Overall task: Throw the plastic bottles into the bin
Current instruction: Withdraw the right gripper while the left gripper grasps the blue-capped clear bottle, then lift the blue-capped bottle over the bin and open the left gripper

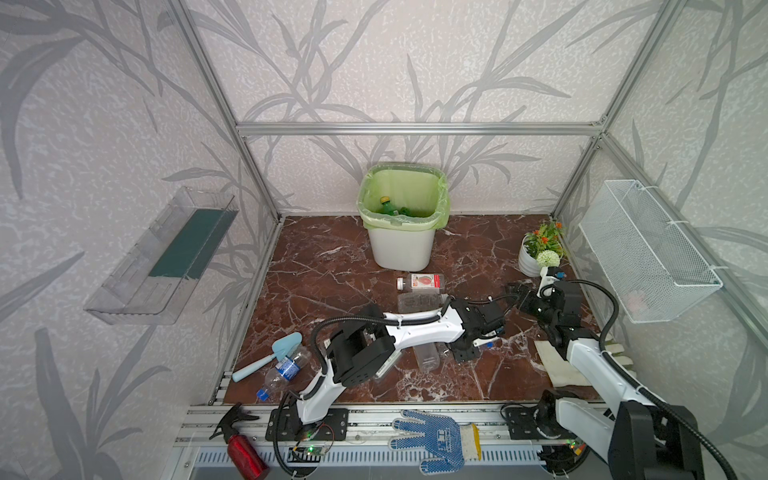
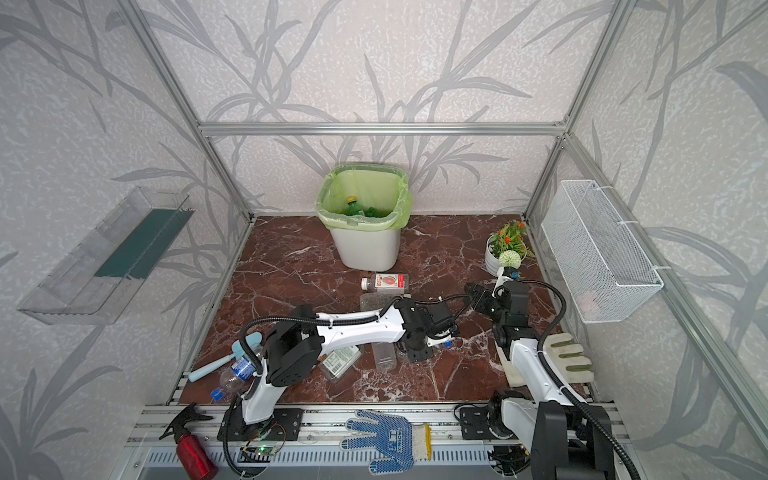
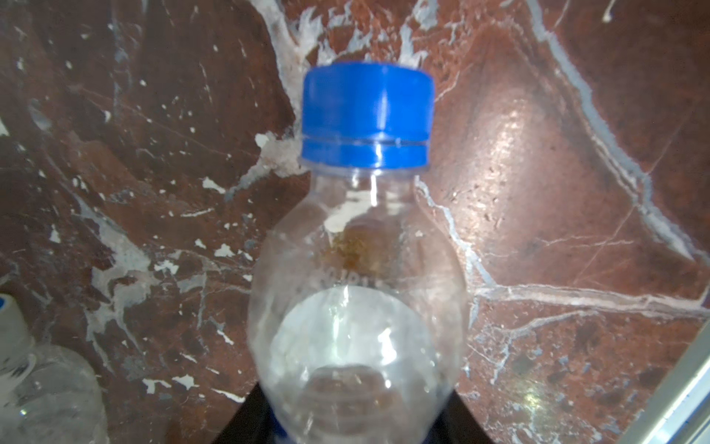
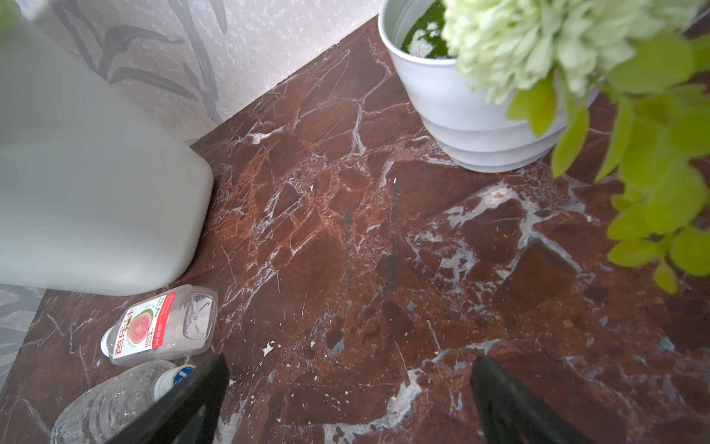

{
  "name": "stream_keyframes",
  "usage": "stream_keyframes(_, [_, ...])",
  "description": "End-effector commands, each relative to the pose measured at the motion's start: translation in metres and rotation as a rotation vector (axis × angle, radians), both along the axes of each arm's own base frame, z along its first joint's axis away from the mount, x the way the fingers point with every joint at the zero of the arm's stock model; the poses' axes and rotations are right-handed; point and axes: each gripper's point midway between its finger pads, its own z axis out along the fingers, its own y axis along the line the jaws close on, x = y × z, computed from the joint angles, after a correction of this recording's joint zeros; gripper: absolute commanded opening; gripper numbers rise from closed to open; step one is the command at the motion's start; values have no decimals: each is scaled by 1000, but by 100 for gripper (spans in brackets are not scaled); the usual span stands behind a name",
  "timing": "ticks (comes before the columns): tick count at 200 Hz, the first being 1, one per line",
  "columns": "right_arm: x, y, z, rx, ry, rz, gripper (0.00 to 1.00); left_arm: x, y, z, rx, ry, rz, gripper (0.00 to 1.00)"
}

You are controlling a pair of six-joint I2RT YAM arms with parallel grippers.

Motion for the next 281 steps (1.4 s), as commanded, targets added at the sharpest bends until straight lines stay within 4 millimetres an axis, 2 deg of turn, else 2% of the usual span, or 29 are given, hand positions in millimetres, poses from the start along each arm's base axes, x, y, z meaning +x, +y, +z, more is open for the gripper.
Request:
stream_keyframes(1, [1, 0, 2, -5, -18, 10, 99, 17, -8, 56, -139, -100, 37, 41])
stream_keyframes(17, [2, 0, 4, -5, -24, 12, 99, 38, -4, 98, -214, -213, 94, 36])
stream_keyframes(34, [2, 0, 6, -6, -31, 11, 99, 68, 12, 155, -292, -390, 165, 34])
stream_keyframes(51, [2, -2, 10, -4, -43, 3, 99, 97, 38, 229, -404, -571, 234, 34])
stream_keyframes(61, [3, -1, 13, 2, -54, 2, 99, 113, 55, 281, -509, -686, 271, 34])
stream_keyframes(76, [4, 1, 16, 19, -71, 7, 99, 126, 83, 364, -696, -860, 326, 38])
stream_keyframes(87, [5, 4, 19, 34, -83, 19, 99, 129, 105, 422, -839, -979, 371, 40])
stream_keyframes(99, [6, 5, 20, 39, -88, 26, 99, 129, 126, 472, -965, -1082, 404, 43])
stream_keyframes(113, [7, 3, 20, 37, -85, 16, 99, 134, 145, 507, -1062, -1137, 430, 45])
stream_keyframes(126, [8, 3, 21, 48, -88, 13, 99, 154, 159, 516, -1106, -1120, 484, 46])
stream_keyframes(138, [10, 7, 23, 69, -96, 23, 99, 185, 166, 504, -1116, -1063, 552, 46])
stream_keyframes(154, [13, 11, 26, 99, -106, 37, 99, 241, 168, 458, -1056, -923, 668, 46])
stream_keyframes(168, [17, 14, 27, 105, -101, 55, 99, 288, 170, 400, -899, -799, 794, 48])
stream_keyframes(176, [18, 13, 26, 98, -89, 58, 99, 304, 172, 376, -809, -751, 854, 50])
stream_keyframes(183, [19, 13, 25, 91, -80, 62, 99, 310, 174, 367, -755, -728, 888, 53])
stream_keyframes(193, [19, 13, 26, 84, -72, 64, 99, 306, 174, 373, -742, -709, 896, 67])
stream_keyframes(199, [18, 12, 26, 80, -74, 63, 99, 303, 174, 385, -771, -714, 887, 73])
stream_keyframes(206, [17, 12, 25, 78, -75, 57, 99, 295, 173, 408, -836, -733, 860, 79])
stream_keyframes(207, [17, 11, 25, 78, -75, 56, 99, 296, 171, 405, -834, -730, 855, 80])
stream_keyframes(208, [17, 11, 26, 77, -76, 56, 99, 292, 172, 414, -855, -738, 845, 81])
stream_keyframes(214, [17, 11, 25, 76, -78, 55, 99, 284, 167, 435, -920, -762, 784, 87])
stream_keyframes(221, [16, 11, 25, 76, -80, 53, 99, 274, 165, 455, -1001, -791, 732, 99])
stream_keyframes(232, [16, 10, 23, 77, -76, 47, 99, 255, 168, 484, -1124, -849, 689, 99])
stream_keyframes(245, [17, 10, 21, 81, -69, 46, 99, 236, 176, 503, -1214, -887, 674, 99])
stream_keyframes(263, [17, 11, 20, 86, -62, 47, 99, 215, 186, 514, -1260, -899, 656, 99])
stream_keyframes(281, [18, 12, 20, 95, -63, 54, 99, 203, 198, 511, -1256, -921, 667, 99])
